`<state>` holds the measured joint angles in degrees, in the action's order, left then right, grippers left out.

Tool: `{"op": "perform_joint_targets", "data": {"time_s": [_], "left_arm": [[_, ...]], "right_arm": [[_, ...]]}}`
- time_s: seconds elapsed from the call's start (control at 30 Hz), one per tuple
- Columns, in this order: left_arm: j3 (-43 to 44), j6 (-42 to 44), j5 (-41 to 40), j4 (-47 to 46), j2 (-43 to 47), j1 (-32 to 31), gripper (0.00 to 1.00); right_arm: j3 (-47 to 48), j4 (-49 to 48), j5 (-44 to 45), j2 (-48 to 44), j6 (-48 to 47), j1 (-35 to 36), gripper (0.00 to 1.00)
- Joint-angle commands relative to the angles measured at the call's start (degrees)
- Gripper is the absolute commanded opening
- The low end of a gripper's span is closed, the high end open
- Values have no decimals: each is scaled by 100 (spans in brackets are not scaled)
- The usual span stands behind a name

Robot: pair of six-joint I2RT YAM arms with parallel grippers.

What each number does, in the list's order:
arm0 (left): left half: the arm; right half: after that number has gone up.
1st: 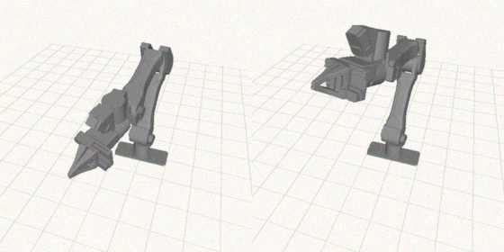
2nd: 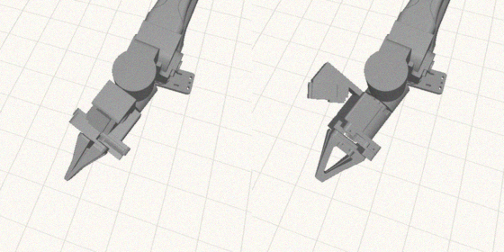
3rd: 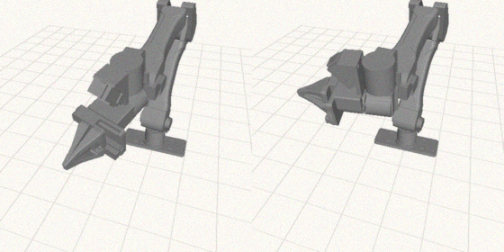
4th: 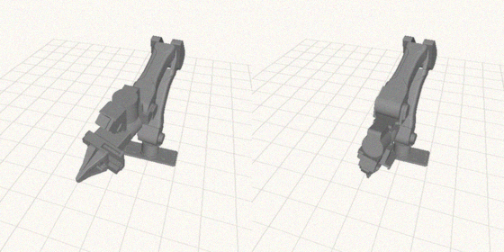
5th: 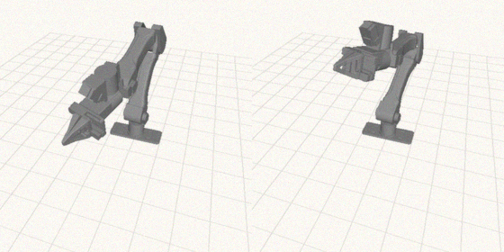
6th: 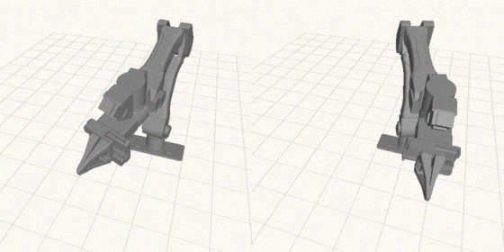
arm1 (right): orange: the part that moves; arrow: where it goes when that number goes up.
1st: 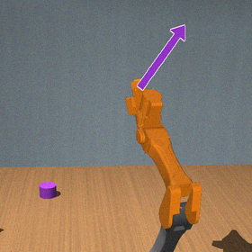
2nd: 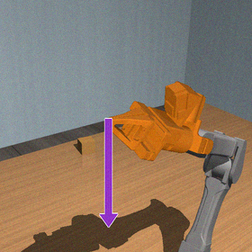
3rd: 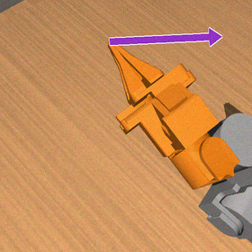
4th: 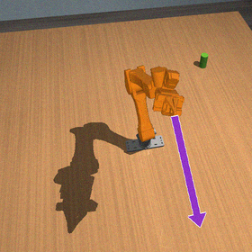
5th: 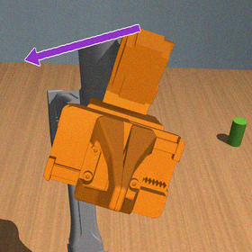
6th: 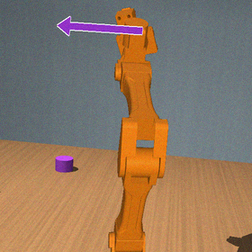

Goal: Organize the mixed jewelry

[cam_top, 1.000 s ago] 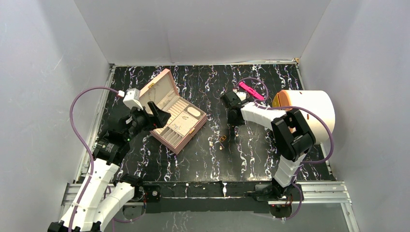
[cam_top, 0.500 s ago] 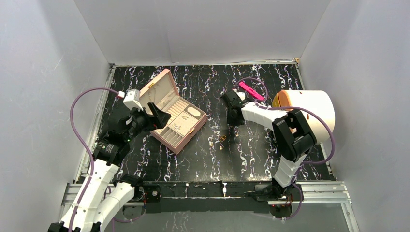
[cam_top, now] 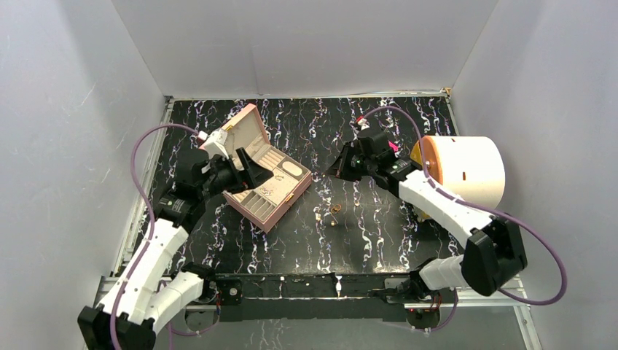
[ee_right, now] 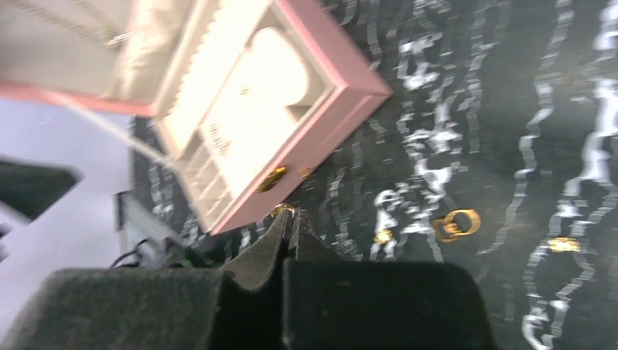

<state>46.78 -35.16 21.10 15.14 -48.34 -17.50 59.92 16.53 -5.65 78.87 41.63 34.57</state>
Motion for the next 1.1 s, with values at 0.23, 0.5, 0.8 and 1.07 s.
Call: {"op": "perform_joint_targets", "data": {"time_s": [0.23, 0.5, 0.8, 1.07], "left_arm": [[-734, -1755, 1109, -3153, -610, -286, 78], [-1379, -2277, 1233, -4998, -1105, -451, 73], [-1337, -2092, 1455, -5054, -1167, -501, 78], [-1275, -1926, 1929, -5375, -1157, -508, 75]], "right_arm": [[-740, -2062, -2142, -640, 1895, -12, 0], [-857, -2824, -2692, -523, 2884, -18, 0], [-757, -3537, -3413, -130, 3489, -20, 0], [-587, -4068, -3938, 185, 3905, -15, 0]]}}
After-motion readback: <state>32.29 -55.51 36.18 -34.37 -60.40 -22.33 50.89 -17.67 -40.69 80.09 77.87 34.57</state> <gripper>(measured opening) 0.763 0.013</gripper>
